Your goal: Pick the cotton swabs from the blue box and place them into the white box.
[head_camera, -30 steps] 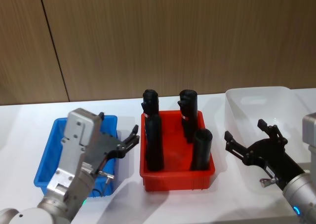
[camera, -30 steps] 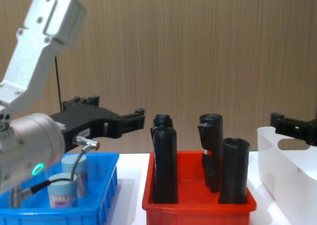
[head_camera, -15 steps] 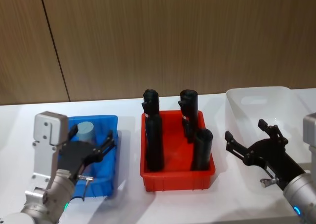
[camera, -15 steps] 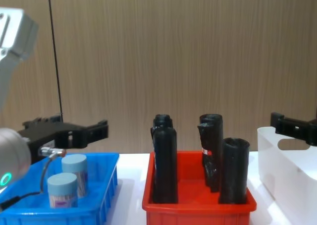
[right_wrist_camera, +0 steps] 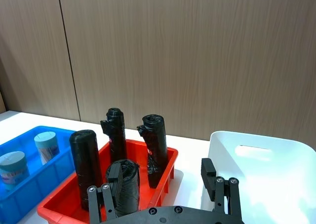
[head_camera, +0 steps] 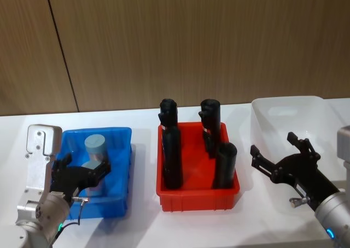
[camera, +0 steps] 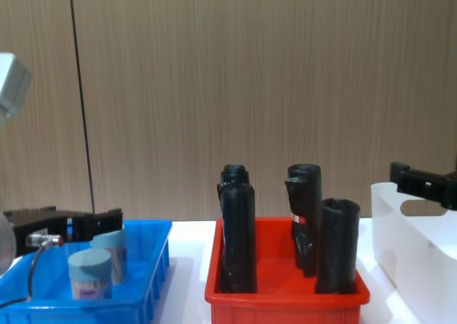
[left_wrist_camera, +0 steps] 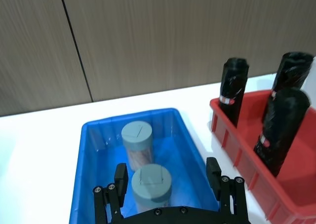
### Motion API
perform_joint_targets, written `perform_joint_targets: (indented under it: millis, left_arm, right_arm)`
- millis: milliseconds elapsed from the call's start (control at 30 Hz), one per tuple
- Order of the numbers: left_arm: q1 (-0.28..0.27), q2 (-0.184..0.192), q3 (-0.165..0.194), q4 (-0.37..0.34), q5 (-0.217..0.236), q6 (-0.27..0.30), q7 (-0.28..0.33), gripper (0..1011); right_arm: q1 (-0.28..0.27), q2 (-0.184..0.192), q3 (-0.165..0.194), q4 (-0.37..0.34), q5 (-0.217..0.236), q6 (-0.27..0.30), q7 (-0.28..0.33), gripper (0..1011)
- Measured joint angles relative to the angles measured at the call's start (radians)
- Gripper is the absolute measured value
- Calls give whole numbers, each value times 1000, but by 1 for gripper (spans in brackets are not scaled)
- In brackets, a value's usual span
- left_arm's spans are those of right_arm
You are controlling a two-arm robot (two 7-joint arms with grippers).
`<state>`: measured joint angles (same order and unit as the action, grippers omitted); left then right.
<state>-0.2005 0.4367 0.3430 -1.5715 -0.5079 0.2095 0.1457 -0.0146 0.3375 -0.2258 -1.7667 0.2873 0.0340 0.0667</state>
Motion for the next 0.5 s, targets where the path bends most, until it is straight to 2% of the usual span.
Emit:
perform_joint_targets:
  millis: [267, 500]
  left_arm:
    - [-35, -5, -13, 46, -5, 92, -27, 1003]
    - [-67, -16, -19, 93, -3, 144, -58, 1003]
  right_arm:
    - [0, 0, 0, 0, 0, 0, 0, 1002]
    - [0, 0, 0, 0, 0, 0, 0, 1002]
